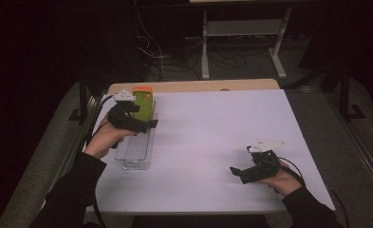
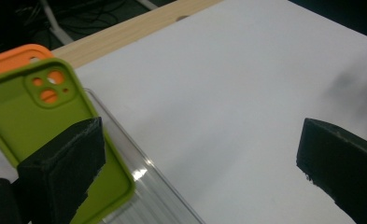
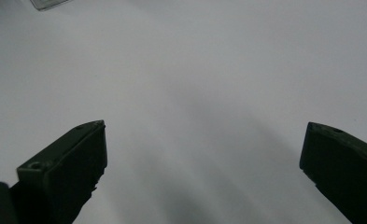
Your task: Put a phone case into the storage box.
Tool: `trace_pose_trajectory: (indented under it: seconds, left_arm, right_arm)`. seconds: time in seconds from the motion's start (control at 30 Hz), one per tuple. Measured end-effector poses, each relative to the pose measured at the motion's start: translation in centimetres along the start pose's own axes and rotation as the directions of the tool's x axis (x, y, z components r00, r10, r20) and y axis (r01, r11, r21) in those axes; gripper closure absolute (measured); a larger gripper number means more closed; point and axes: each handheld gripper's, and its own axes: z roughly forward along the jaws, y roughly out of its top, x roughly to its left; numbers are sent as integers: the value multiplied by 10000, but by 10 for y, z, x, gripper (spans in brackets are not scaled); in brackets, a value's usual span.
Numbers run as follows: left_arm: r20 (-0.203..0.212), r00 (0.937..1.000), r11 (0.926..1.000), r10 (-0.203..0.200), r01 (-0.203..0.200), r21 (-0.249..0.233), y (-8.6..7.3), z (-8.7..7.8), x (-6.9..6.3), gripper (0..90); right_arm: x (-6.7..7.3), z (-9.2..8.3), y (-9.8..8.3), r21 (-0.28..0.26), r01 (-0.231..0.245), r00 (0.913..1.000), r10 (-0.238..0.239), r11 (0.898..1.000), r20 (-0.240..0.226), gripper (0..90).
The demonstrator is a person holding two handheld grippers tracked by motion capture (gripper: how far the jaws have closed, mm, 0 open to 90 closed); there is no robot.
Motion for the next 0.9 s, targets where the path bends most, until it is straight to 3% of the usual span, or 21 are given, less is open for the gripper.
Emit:
trace_pose_trajectory:
  seconds: [0.33, 0.7, 0.9]
  left_arm:
    - [453, 9969, 9979, 647, -647, -29, -30, -7, -25, 8]
    - [728, 9943, 9968, 776, -761, -235, -60, -12, -41, 8]
    - [666, 9930, 9950, 978, -961, -283, -74, -11, -46, 8]
  right_arm:
    - [1, 0, 0, 12, 77, 10000, -77, 10000, 33, 1]
    - [1, 0, 0, -3, 142, 9999, -142, 9999, 33, 1]
    - [1, -1, 0, 1, 80, 10000, -80, 10000, 22, 1]
